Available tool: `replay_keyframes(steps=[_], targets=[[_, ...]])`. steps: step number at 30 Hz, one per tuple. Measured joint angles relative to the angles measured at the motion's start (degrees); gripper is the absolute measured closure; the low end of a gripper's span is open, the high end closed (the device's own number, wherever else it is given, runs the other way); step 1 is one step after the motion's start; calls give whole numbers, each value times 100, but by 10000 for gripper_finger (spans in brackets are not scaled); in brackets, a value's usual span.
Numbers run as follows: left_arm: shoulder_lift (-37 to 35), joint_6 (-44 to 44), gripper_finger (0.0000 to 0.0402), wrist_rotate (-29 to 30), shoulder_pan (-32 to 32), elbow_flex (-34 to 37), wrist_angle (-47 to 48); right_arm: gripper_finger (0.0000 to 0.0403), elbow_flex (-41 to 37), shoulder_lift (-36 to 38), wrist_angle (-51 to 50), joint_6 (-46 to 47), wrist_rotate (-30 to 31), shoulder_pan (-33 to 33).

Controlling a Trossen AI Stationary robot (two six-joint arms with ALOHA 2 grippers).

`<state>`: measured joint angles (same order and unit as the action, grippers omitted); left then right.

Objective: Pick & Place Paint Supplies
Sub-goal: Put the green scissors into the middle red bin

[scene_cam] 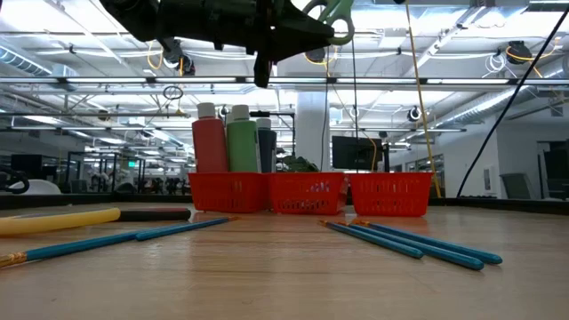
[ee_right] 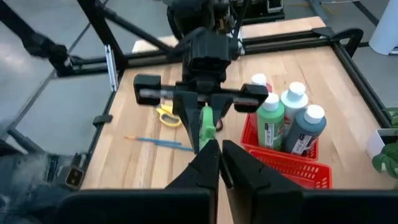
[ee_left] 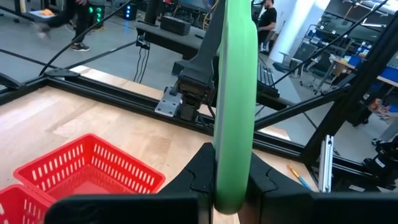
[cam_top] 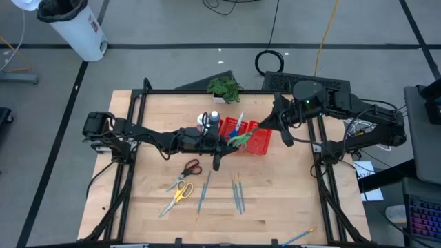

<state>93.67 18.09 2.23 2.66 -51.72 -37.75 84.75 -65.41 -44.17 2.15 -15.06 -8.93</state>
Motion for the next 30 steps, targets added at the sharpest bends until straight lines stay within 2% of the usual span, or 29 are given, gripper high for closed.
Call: replay_keyframes(steps=[5, 6, 10, 13, 15, 18, 21, 24, 27, 30], targets=[[11, -308, 370, 122, -9, 11, 24, 401, 0, 2, -384, -185, 435, 7], [11, -425, 360, 134, 4, 10, 36, 401, 2, -2, -417, -201, 450, 7], [-269, -1031, 254, 415, 113, -161, 601, 402, -7, -23, -548, -201, 419, 7], [-597, -1078, 166, 790, 157, -283, 1155, 402, -7, -16, -674, -194, 457, 5], [-833, -1150, 116, 838, 155, -293, 1479, 402, -7, -18, -677, -197, 553, -11], [-1256, -1246, 58, 838, 155, -300, 1859, 402, -11, -24, -666, -211, 642, -81], [-1660, -1235, 17, 837, 161, -304, 2344, 402, -11, -96, -634, -221, 617, -283], [-1970, -1243, 9, 835, 162, -302, 2826, 402, -11, -352, -585, -282, 448, -632], [-2195, -1327, 23, 834, 162, -302, 3213, 402, 0, -757, -447, -439, -236, -1141], [-2269, -1458, 37, 832, 162, -302, 3503, 403, 11, -1231, -451, -650, -601, -1577]])
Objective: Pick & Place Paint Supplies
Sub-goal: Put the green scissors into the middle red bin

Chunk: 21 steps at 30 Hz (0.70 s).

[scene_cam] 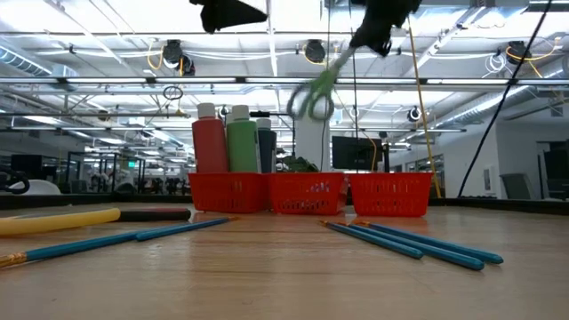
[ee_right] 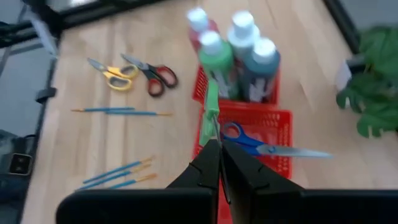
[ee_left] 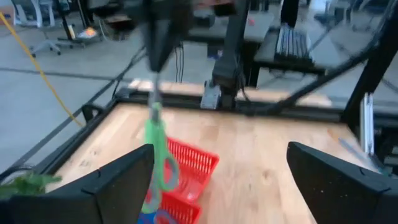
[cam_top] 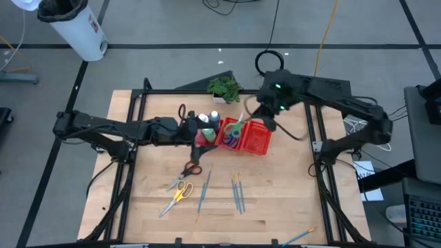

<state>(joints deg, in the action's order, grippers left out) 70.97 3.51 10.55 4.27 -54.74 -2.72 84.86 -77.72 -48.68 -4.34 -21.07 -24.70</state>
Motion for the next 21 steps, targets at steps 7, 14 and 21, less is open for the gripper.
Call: replay_keyframes(steps=[7, 14, 21], targets=[[-12, -29, 50, 2, 0, 0, 375, 403, 1, -994, -55, -131, -606, -515], [-12, -99, 39, 2, -17, 0, 459, 403, 4, -1382, -175, -82, -1012, -534], [-10, -217, 36, 3, -17, 0, 474, 403, 4, -1577, -52, -43, -1041, -484]])
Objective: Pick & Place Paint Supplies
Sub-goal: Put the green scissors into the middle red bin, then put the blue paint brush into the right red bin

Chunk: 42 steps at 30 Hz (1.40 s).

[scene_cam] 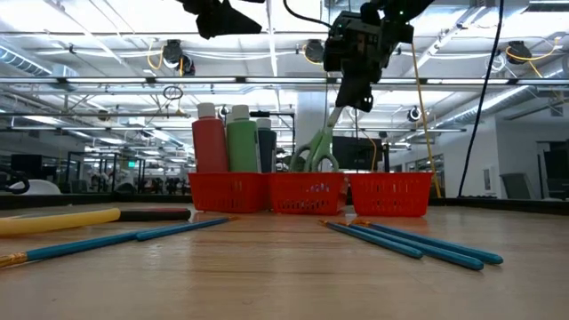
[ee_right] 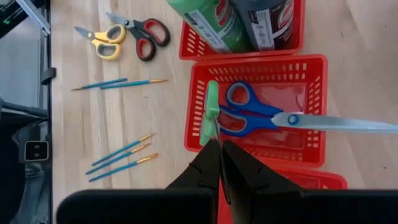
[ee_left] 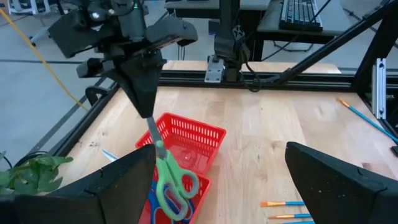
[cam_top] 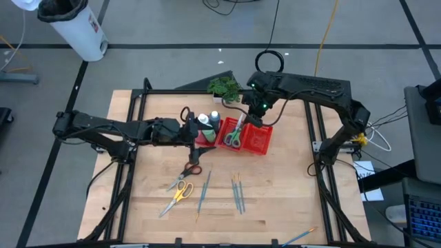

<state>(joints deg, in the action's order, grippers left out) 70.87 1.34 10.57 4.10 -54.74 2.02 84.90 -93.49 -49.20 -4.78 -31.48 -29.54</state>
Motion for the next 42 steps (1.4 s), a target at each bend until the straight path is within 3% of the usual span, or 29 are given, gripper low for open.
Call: replay_keyframes(steps=[12, 16, 19, 29, 42], targets=[[0, -4, 36, 2, 0, 0, -2, 395, -4, -311, 364, 107, 23, 39], [0, -4, 36, 2, 0, 0, -2, 383, -4, -309, 401, 108, 488, 75], [0, -2, 36, 2, 0, 0, -2, 372, -4, -309, 418, 107, 750, 76], [2, 18, 36, 2, 0, 0, -2, 301, -4, -309, 578, 111, 795, 120], [4, 92, 36, 2, 0, 2, -8, 227, -7, -97, 670, 99, 2672, 146]])
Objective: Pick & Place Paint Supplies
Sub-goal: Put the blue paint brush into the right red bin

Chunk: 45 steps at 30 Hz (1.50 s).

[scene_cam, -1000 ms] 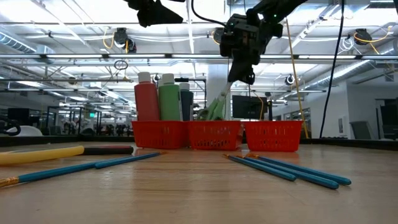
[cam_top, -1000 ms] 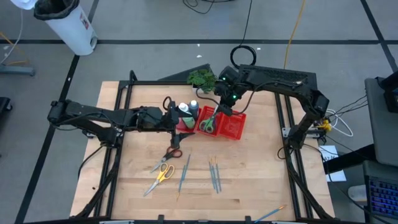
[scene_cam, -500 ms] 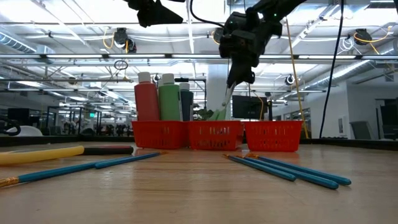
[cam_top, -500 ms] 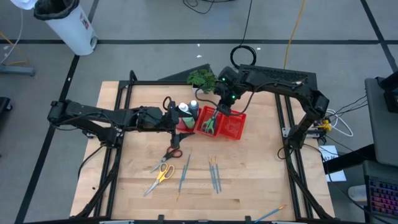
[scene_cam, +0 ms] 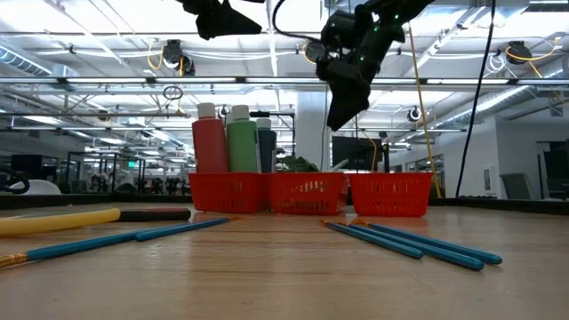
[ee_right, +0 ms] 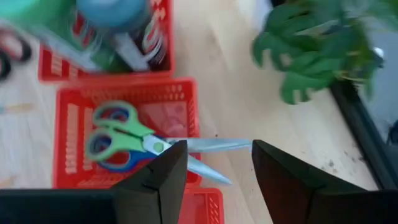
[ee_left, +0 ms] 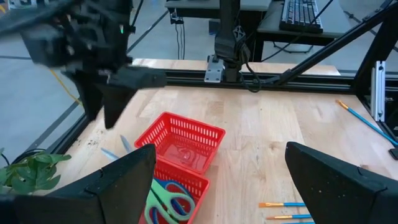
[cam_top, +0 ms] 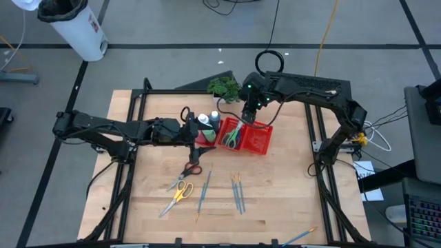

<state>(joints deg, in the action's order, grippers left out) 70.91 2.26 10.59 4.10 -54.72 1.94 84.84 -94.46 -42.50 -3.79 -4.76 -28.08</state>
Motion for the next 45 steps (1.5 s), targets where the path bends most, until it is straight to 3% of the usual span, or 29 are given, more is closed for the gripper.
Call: replay_keyframes(steps=[8, 15, 17, 23, 26, 28, 30, 32, 35, 37, 40, 45], targets=[[0, -18, 36, 0, 0, 2, -17, 248, 2, 1019, -549, 416, -436, 726], [0, -57, 36, 0, 0, 2, -60, 276, -243, 1930, -949, 1421, -401, 2849], [0, -55, 36, 0, 0, 2, -61, 284, -483, 2176, -903, 1824, -87, 3693], [0, -55, 36, 0, 0, 2, -88, 320, -1420, 2699, -438, 3278, 1780, 6528], [0, -55, 36, 0, 0, 2, -91, 334, -2139, 2776, 853, 3730, 2500, 7727], [0, -55, 36, 0, 1, 2, -92, 336, -2803, 2757, 2482, 3672, 3207, 8415], [0, -55, 36, 0, 0, 2, -95, 331, -3512, 2662, 4375, 3095, 3673, 8951], [0, -55, 36, 0, 0, 2, -93, 318, -4139, 2447, 6207, 2313, 3743, 9312], [0, -55, 36, 0, 0, 2, -95, 285, -4426, 2070, 7463, 1519, 3776, 9660], [0, -54, 36, 0, 0, 2, -94, 258, -4107, 1885, 7190, 1232, 3773, 9694], [0, -53, 36, 0, 2, 2, -95, 226, -3147, 1502, 5632, 1280, 3793, 9626], [0, -52, 36, 0, 0, 2, -156, 210, -1559, 340, 2595, 2774, 3502, 9481]])
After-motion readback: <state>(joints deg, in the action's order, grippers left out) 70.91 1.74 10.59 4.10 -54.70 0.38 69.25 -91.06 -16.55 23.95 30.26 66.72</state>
